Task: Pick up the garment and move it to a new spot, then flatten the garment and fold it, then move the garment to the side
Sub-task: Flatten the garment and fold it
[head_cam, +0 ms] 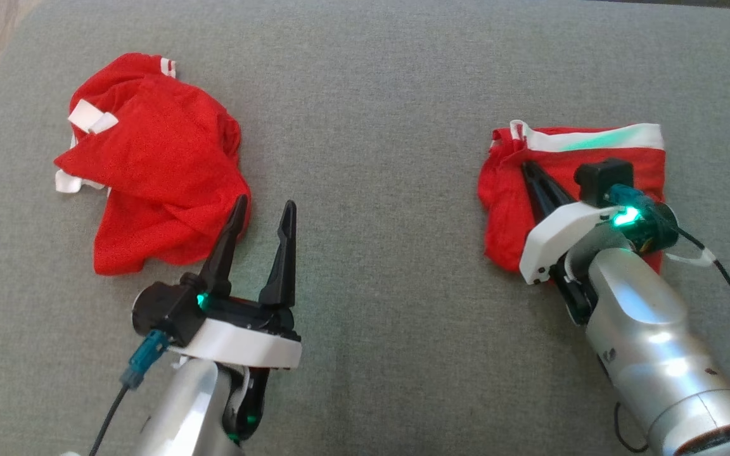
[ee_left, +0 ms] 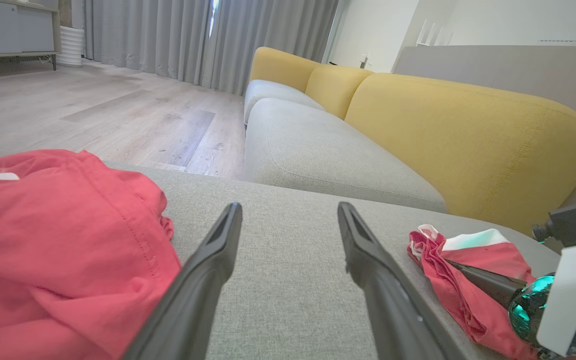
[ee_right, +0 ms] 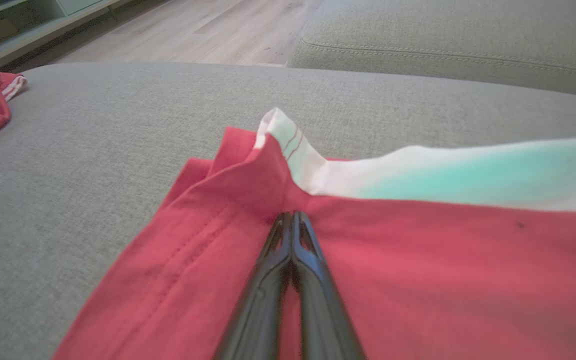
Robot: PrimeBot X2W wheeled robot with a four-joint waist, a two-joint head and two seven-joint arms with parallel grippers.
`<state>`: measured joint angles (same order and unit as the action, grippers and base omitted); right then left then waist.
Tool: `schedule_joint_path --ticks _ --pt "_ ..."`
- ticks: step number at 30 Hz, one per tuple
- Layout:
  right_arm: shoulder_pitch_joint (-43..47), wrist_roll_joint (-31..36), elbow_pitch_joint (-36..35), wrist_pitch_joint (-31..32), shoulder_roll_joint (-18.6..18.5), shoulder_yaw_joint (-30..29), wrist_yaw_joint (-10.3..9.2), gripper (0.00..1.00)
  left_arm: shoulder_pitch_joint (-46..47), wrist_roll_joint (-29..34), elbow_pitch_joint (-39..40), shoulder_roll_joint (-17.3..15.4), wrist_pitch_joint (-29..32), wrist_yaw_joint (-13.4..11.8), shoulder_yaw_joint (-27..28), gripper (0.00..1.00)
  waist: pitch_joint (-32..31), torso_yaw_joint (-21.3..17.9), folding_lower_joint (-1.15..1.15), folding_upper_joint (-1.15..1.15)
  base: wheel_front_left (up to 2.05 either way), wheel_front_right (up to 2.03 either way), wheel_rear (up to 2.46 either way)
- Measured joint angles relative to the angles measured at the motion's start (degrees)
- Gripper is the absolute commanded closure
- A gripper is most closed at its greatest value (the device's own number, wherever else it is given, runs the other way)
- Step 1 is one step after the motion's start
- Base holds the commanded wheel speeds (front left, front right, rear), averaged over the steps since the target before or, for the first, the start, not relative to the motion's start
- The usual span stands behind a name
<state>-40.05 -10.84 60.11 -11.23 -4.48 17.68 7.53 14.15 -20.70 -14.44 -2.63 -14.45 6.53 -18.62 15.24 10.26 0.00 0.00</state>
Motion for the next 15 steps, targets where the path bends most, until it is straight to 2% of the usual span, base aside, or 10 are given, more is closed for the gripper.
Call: schedule_joint_path --ticks 5,9,12,15 --pt "-0.7 -4.1 0.9 0.3 0.0 3.9 0.00 1.00 0.0 0.0 0.0 0.0 0.0 -0.1 0.4 0.00 -0.3 -0.6 0.00 0.00 0.00 0.00 0.00" --pt "-0.4 -6.1 1.3 -1.5 0.3 4.4 0.00 1.00 0.0 0.0 0.0 0.0 0.0 -0.1 0.9 0.00 -1.4 -1.7 0.00 0.00 0.00 0.00 0.00" --pt "-0.2 -6.9 0.2 -2.5 0.3 2.7 0.00 1.00 -0.1 0.0 0.0 0.0 0.0 -0.1 1.8 0.00 -2.6 -2.8 0.00 0.00 0.00 0.00 0.00" --pt "0.3 -7.1 -4.9 -3.0 -0.7 -0.9 0.00 1.00 -0.4 0.2 0.0 0.0 0.0 -0.1 2.3 0.00 -4.0 -4.2 0.00 0.00 0.00 0.00 0.00"
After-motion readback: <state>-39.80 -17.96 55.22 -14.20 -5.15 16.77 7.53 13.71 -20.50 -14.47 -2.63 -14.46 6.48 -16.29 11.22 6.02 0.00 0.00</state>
